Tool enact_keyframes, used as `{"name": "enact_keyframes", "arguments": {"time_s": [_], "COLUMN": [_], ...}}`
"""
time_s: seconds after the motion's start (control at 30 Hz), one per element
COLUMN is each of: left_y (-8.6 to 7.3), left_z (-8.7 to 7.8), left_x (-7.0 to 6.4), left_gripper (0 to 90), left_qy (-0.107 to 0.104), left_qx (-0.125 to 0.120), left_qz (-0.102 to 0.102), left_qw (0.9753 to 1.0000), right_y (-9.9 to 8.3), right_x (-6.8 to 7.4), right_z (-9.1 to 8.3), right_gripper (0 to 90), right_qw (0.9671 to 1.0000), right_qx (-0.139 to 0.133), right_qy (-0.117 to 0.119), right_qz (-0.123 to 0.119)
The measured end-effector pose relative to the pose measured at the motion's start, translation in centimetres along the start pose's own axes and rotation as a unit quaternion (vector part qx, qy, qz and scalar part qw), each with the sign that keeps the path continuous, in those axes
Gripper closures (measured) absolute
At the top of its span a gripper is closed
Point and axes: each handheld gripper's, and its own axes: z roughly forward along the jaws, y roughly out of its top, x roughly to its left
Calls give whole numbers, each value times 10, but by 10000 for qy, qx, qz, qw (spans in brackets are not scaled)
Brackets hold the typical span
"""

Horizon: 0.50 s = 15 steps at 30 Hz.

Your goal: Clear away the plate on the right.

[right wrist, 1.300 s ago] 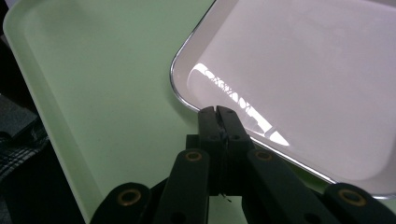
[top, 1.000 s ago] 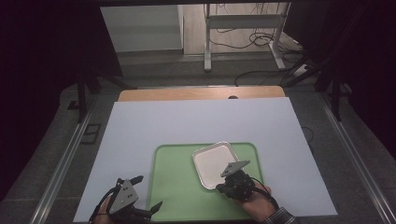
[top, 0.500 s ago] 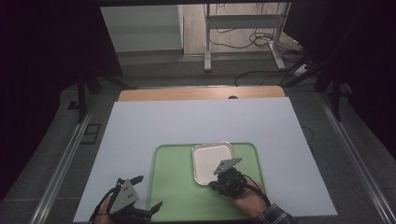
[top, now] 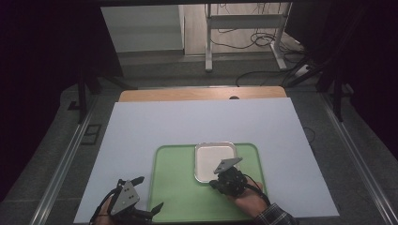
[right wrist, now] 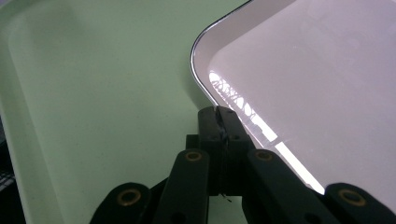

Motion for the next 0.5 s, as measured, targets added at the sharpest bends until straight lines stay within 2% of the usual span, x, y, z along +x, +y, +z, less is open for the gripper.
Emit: {"name": "enact_keyframes", "arguments": {"time_s": [0.33, 0.5], "left_y": [0, 0], "left_z": [0, 0], "left_x": [0, 0], "left_gripper": [16, 16], "left_qy": [11, 12], "left_qx": [-1, -5], "left_qz": [-5, -12], "left_qw": [10000, 10000], "right_y": [1, 1], "right_x": [5, 4], "right_z": [-3, -6], "right_gripper": [882, 846], "right_qw": [10000, 10000], "right_qx": [-39, -94], "right_qy": [18, -13], "right_qz": [-47, -28]}}
